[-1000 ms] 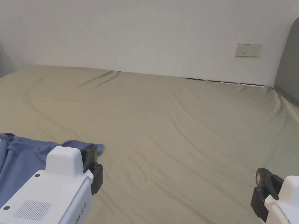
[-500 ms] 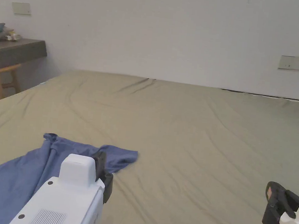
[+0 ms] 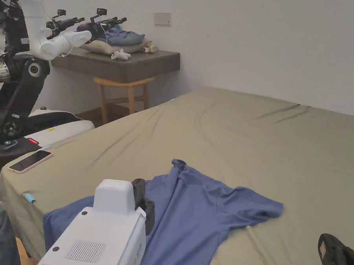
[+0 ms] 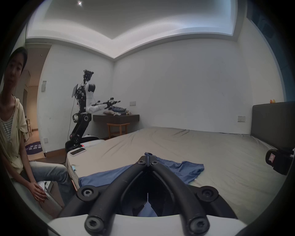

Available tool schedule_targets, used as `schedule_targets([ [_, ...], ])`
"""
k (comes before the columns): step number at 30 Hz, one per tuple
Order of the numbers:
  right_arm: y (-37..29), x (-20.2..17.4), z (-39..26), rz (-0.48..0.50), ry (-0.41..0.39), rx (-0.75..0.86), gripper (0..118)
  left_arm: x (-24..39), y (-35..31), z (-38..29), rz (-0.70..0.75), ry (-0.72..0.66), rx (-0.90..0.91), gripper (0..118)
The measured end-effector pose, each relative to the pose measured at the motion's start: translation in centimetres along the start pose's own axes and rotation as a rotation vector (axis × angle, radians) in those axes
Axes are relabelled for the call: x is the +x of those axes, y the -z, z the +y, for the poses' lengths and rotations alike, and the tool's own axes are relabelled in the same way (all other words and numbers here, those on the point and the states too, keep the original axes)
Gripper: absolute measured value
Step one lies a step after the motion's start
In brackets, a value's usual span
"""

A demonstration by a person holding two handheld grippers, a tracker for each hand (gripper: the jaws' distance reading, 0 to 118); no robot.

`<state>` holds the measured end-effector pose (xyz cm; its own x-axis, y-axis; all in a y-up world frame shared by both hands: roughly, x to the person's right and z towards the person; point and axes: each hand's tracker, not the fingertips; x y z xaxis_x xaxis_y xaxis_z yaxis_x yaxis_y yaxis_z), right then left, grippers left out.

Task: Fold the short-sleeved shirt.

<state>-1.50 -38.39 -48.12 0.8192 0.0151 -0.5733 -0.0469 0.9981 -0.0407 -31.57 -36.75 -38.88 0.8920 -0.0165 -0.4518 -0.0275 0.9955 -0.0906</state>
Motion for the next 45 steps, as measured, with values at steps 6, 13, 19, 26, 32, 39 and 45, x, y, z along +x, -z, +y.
schedule_targets([
  [6, 3.4, 2.0, -0.3, 0.012, -0.043, -0.034, 0, 1.2, 7.2, 0.3, -0.068, -0.013, -0.152, 0],
  [13, 6.4, 5.3, -2.9, -0.022, -0.035, -0.112, 0, 2.7, 24.5, -4.5, -0.164, -0.025, -0.467, 92],
  [19, 6.8, 7.8, -6.0, -0.065, -0.009, -0.228, 0, 2.2, 37.8, -9.1, 0.010, -0.058, -0.630, 114],
  [26, 6.6, 9.5, -8.4, -0.110, 0.024, -0.310, 0, 2.4, 40.8, -11.2, 0.014, -0.035, -0.682, 53],
  [32, 5.8, 10.1, -8.3, -0.130, 0.077, -0.316, 0, 2.9, 38.7, -9.1, -0.024, 0.028, -0.635, 4],
  [39, 2.2, 11.7, -3.9, -0.084, 0.116, -0.247, 0, 6.0, 30.3, 2.4, -0.203, 0.102, -0.409, 4],
  [45, -4.2, 14.7, 1.0, -0.173, 0.047, -0.182, 0, 15.4, 21.4, 12.1, -0.473, 0.149, -0.242, 4],
])
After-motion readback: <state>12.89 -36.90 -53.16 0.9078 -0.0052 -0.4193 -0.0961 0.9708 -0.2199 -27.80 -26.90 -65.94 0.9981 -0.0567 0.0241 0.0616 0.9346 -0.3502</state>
